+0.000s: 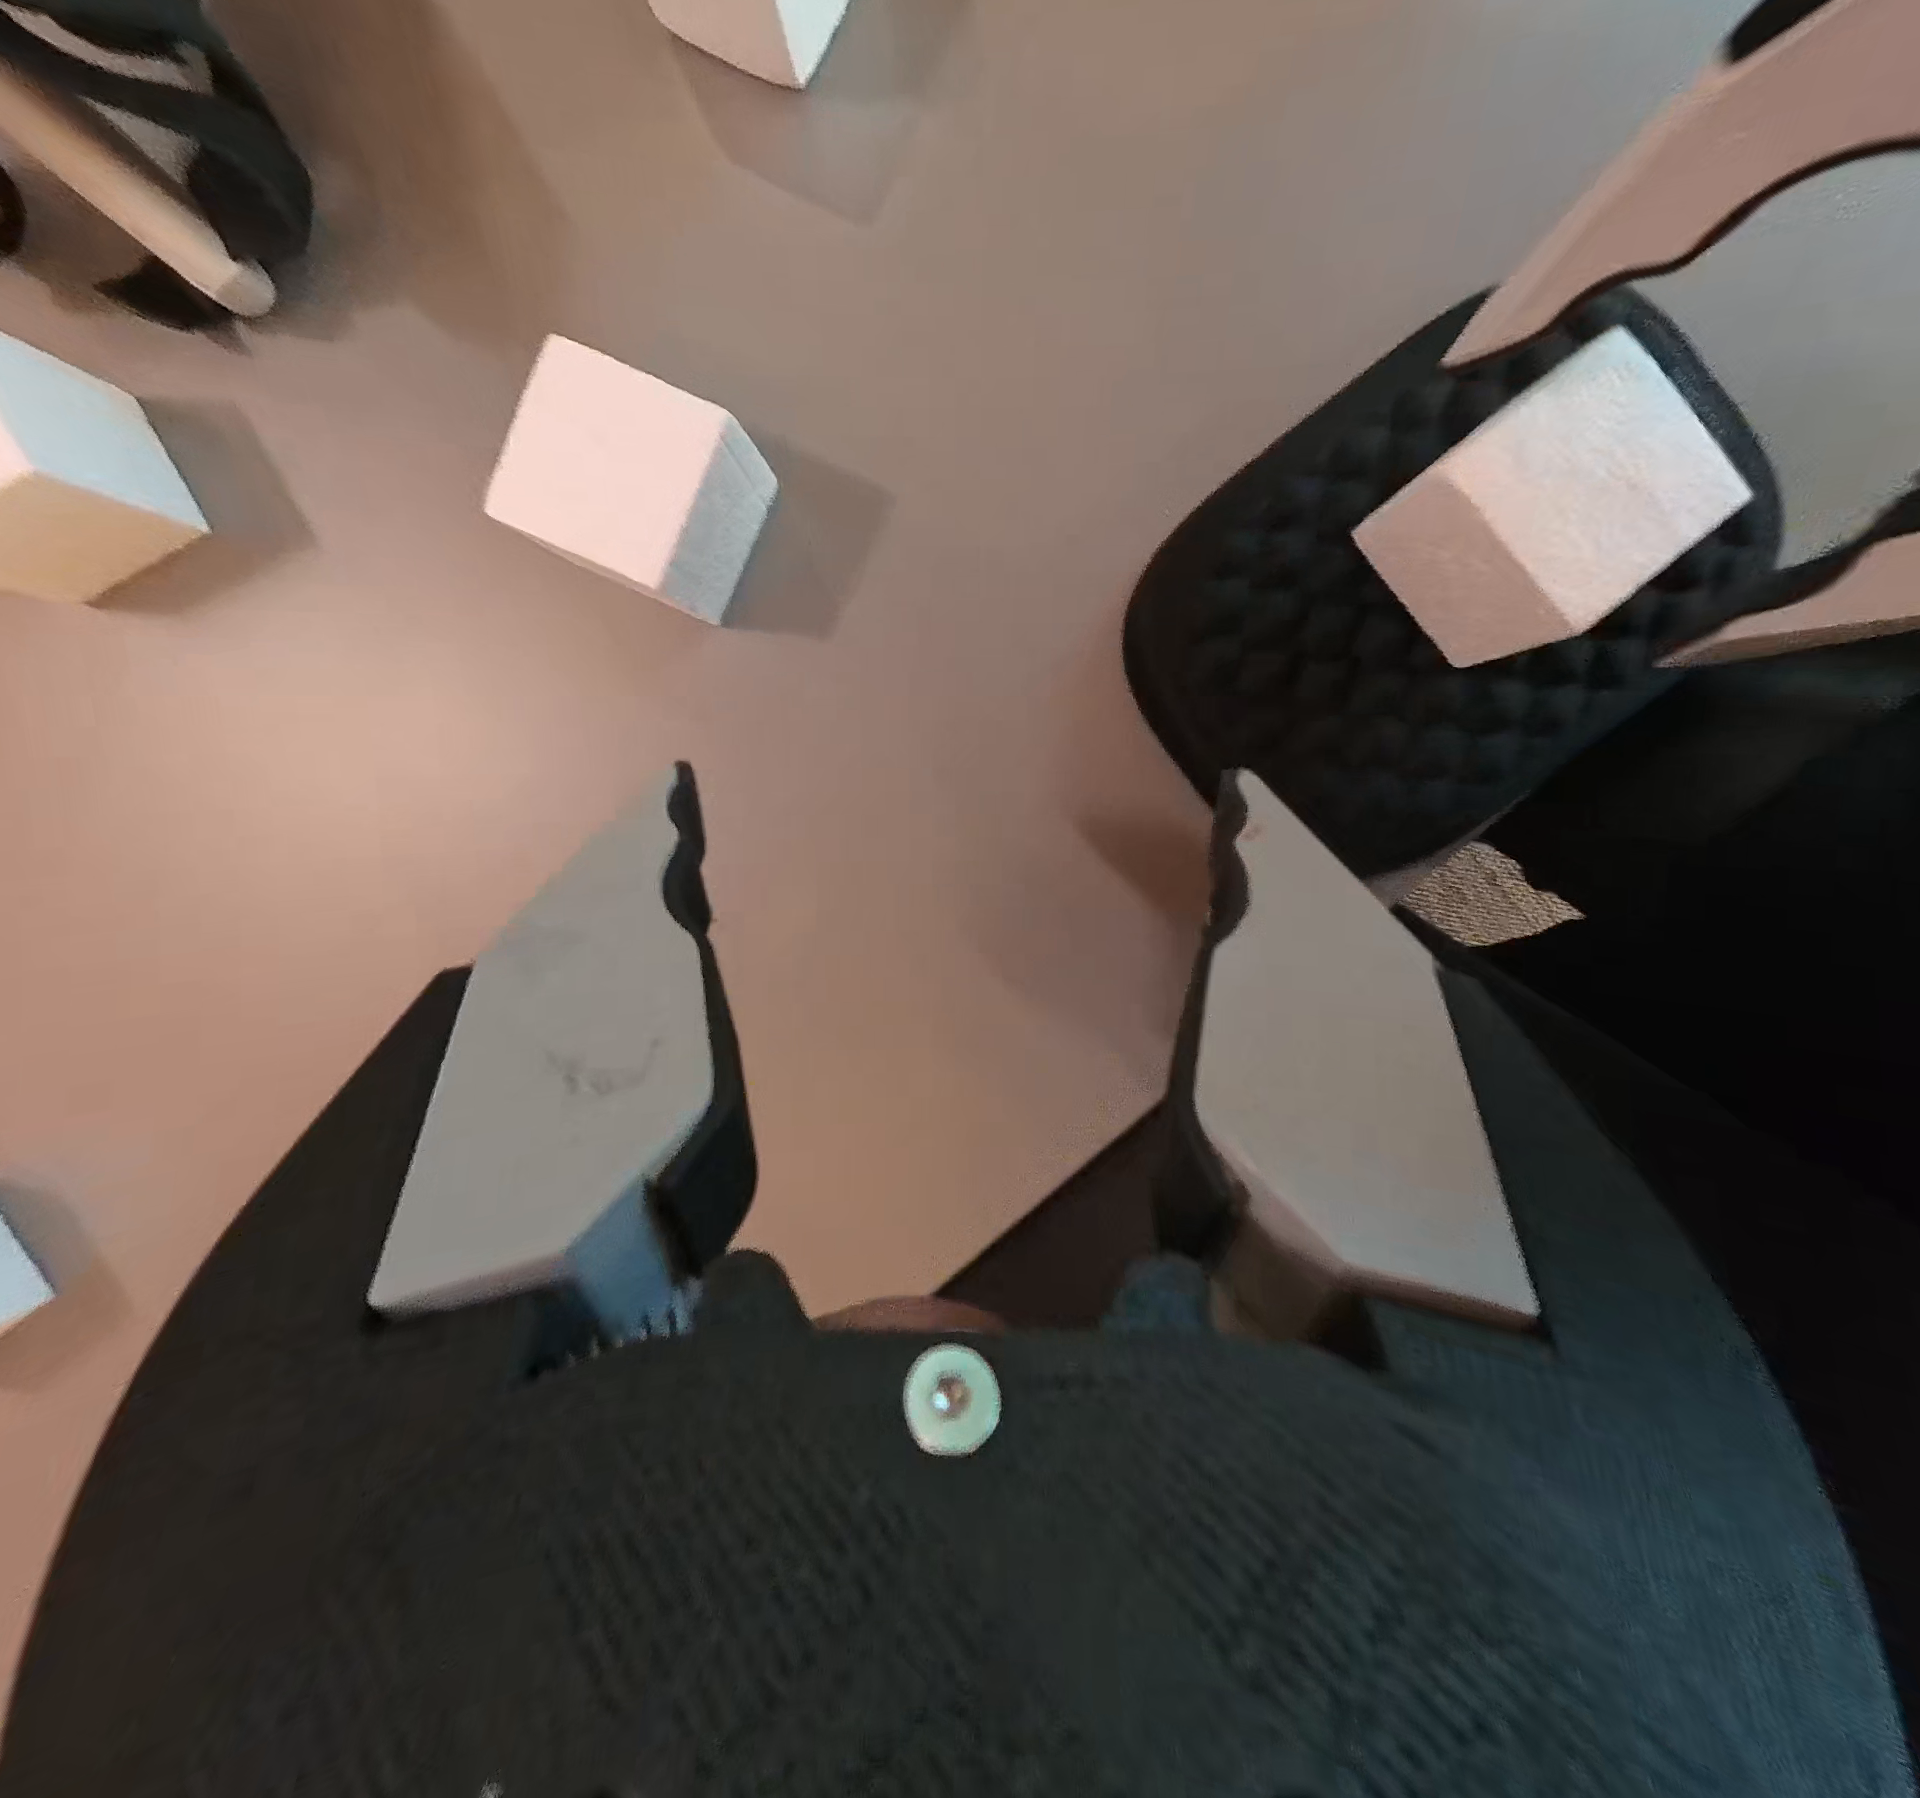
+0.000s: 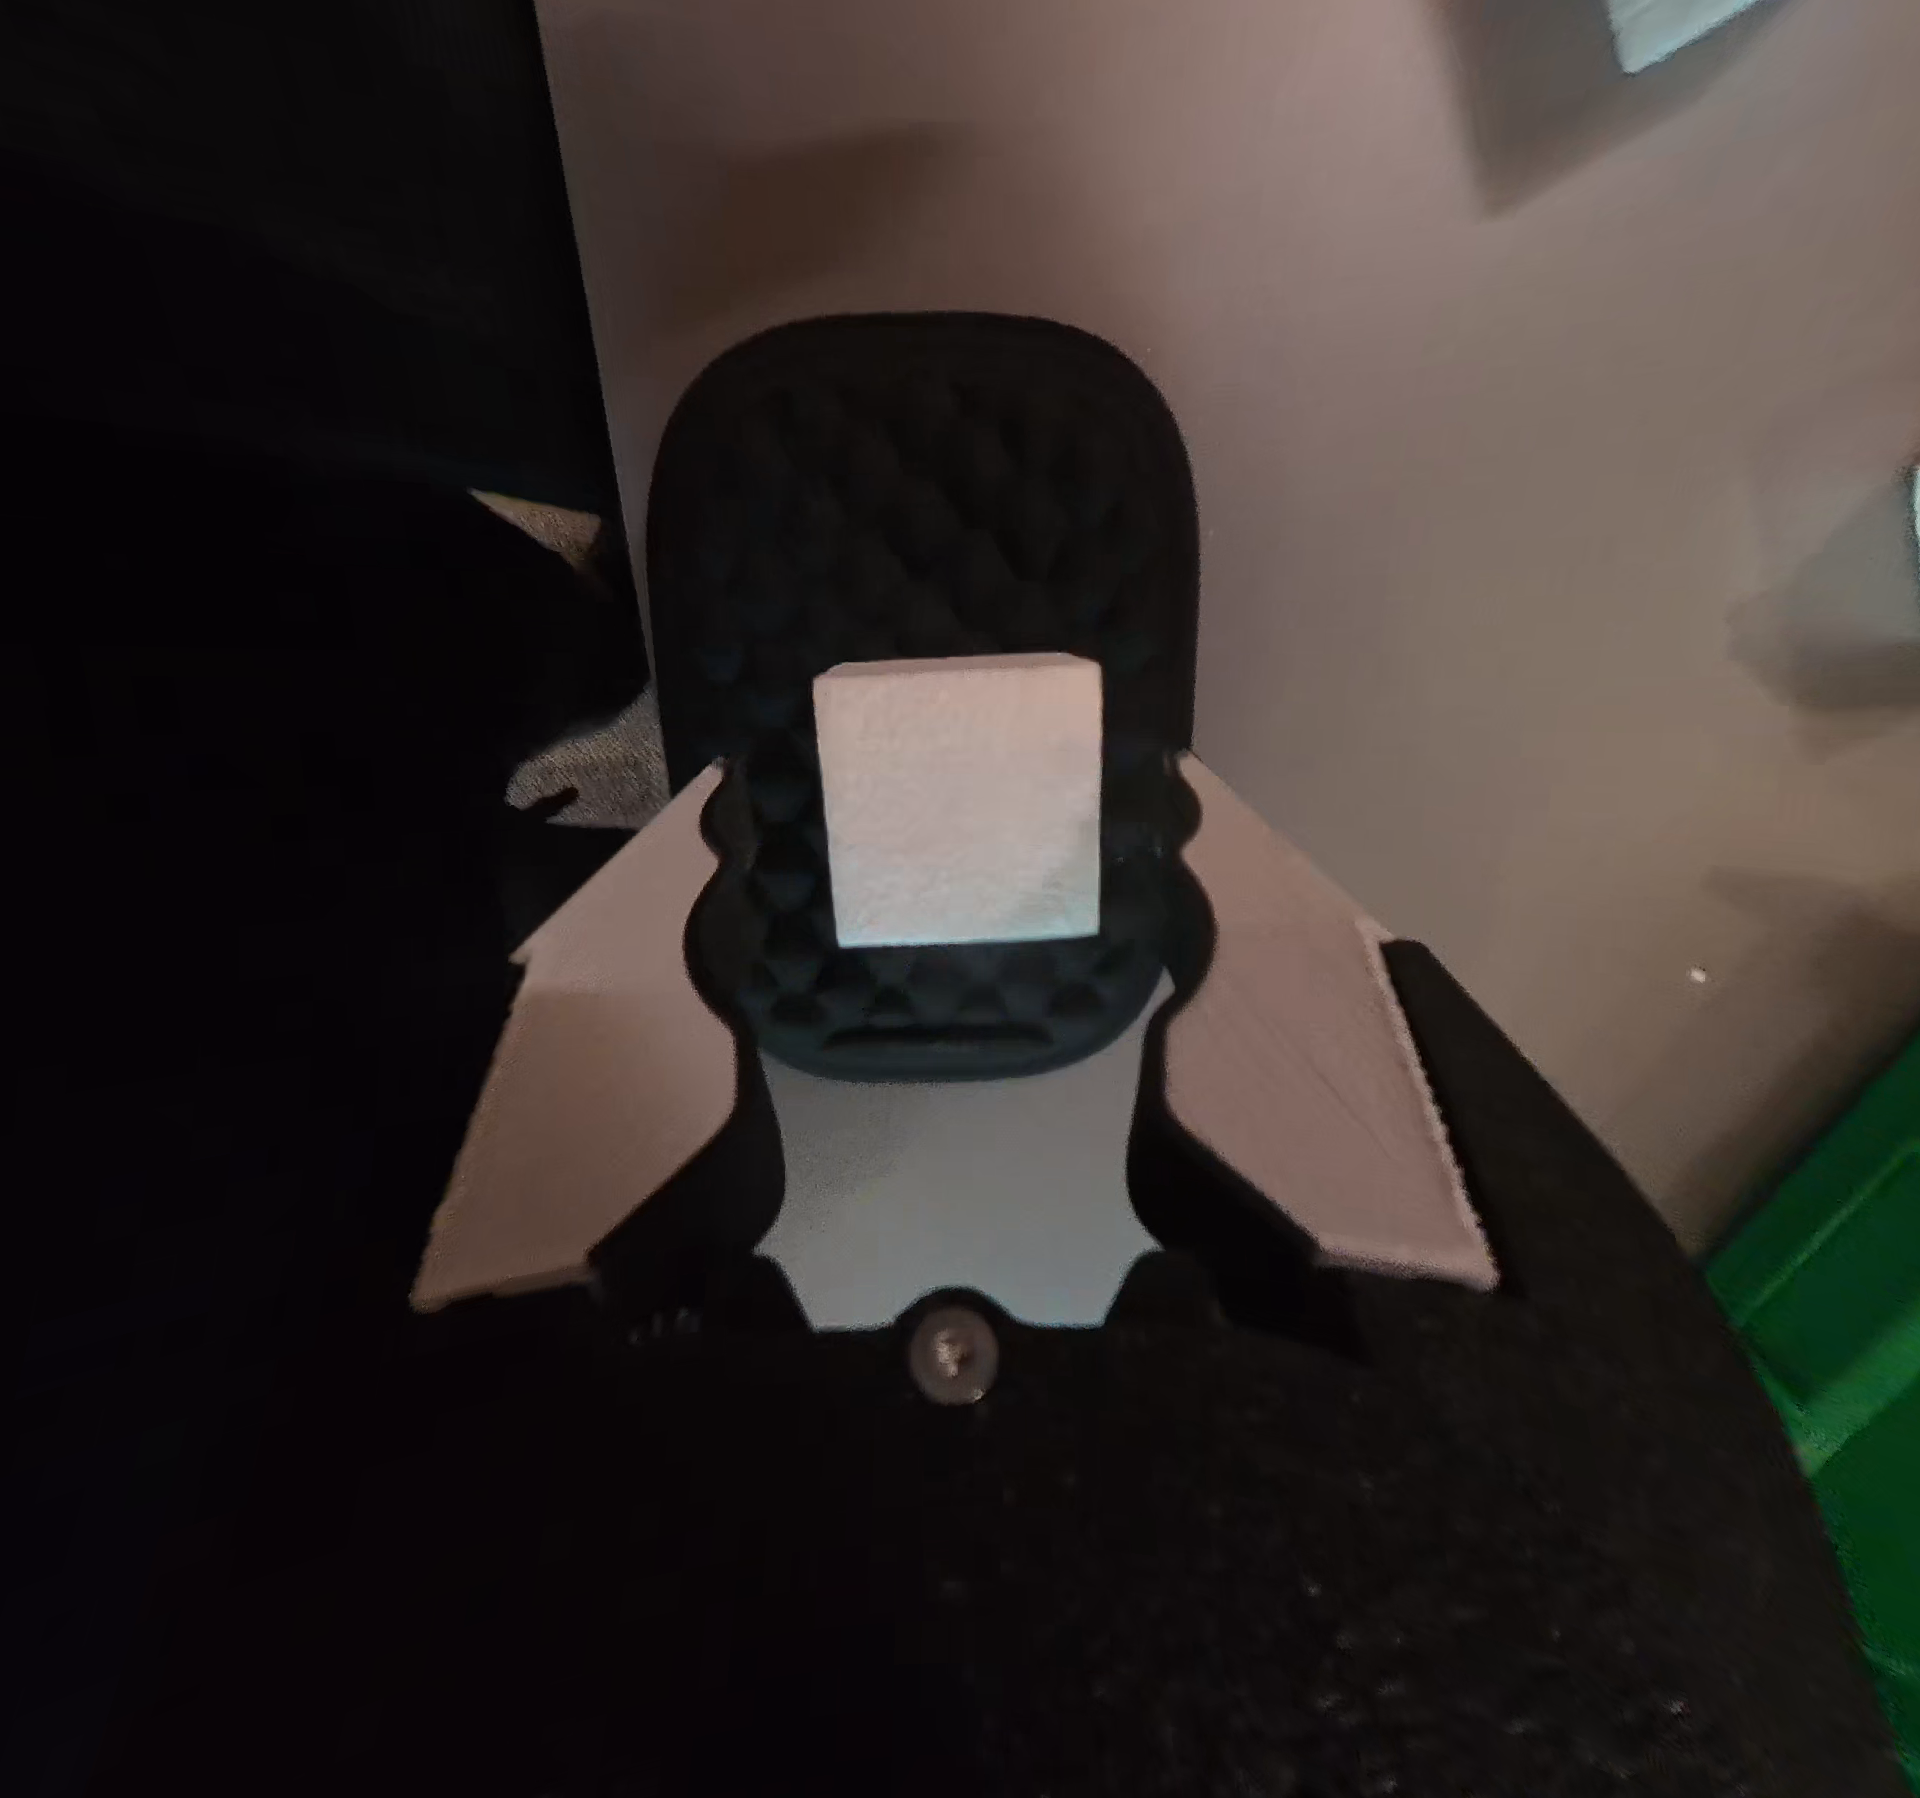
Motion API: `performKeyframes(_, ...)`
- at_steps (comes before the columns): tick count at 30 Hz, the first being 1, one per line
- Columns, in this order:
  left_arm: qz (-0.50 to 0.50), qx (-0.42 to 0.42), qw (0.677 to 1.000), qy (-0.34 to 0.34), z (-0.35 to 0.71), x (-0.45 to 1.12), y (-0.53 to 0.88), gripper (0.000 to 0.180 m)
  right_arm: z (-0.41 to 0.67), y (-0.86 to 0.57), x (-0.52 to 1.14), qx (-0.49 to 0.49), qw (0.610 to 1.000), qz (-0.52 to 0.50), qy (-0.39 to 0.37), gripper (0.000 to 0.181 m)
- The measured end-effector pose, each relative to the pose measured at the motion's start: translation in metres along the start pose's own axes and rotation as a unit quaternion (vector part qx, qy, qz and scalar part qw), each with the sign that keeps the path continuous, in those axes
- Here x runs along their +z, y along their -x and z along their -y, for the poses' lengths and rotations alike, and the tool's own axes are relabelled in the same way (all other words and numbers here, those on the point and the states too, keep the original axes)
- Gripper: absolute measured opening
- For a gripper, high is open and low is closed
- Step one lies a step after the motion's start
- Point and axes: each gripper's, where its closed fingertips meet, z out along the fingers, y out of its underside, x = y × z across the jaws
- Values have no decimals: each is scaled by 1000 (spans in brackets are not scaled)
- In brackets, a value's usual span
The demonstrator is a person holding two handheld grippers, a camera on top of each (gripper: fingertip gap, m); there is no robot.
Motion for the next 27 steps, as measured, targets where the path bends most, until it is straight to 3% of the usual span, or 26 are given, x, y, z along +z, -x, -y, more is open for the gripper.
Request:
performKeyframes(8, -2, 75, 997, 0, 35, 32, 52, 98, -44, -10, -45, 133, 989, -5, -68, 78)
performKeyframes(13, -20, 101, 993, 54, 34, 73, 82, 90, -85, -12, -59, 221, 971, -11, -88, 78)
performKeyframes(16, -18, 94, 991, 98, 25, 99, 91, 76, -101, -11, -66, 261, 960, -14, -103, 77)
performKeyframes(18, -31, 91, 987, 126, 15, 110, 86, 58, -109, -11, -71, 278, 954, -20, -109, 76)
performKeyframes(20, -25, 102, 985, 136, 18, 108, 85, 57, -116, -12, -75, 288, 951, -27, -111, 75)
performKeyframes(24, -68, 146, 984, 76, 65, 63, 42, 57, -132, -17, -81, 305, 945, -40, -113, 72)
performKeyframes(27, -134, 226, 964, 50, 88, 15, -34, 57, -140, -25, -82, 322, 938, -44, -121, 68)
